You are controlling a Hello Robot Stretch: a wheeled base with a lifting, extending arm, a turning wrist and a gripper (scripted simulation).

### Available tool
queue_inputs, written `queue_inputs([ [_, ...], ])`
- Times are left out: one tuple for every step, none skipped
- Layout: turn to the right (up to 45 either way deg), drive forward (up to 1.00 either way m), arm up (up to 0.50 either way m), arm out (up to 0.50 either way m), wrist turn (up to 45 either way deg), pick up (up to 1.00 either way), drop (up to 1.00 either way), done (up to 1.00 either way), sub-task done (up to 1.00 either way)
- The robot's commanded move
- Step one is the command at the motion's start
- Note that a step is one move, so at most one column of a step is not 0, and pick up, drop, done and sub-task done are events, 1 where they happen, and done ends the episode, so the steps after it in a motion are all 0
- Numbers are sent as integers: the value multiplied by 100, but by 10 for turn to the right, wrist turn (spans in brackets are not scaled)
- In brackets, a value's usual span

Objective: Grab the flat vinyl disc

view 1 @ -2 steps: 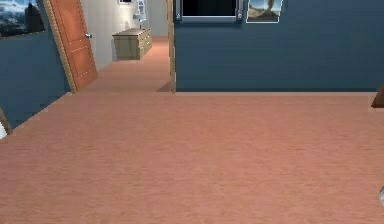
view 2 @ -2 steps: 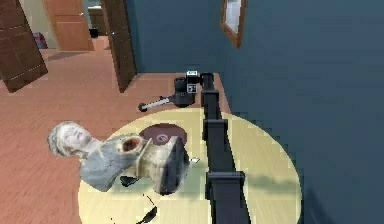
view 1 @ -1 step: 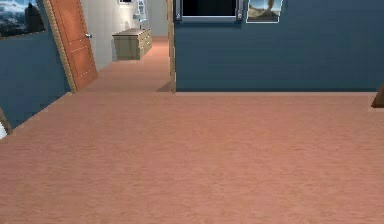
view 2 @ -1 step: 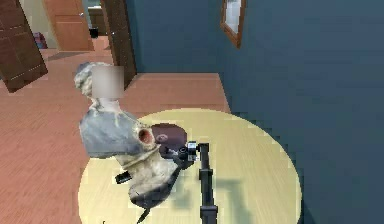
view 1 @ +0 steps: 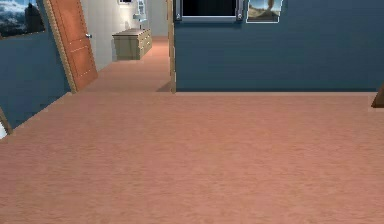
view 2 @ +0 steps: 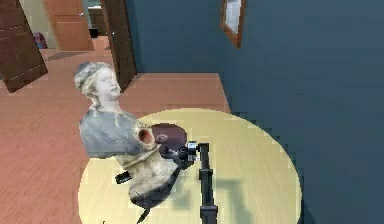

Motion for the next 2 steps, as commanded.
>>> queue_inputs([
  [0, 0, 10, 0, 0, 0, 0, 0, 0],
  [0, 0, 0, 0, 0, 0, 0, 100, 0],
])
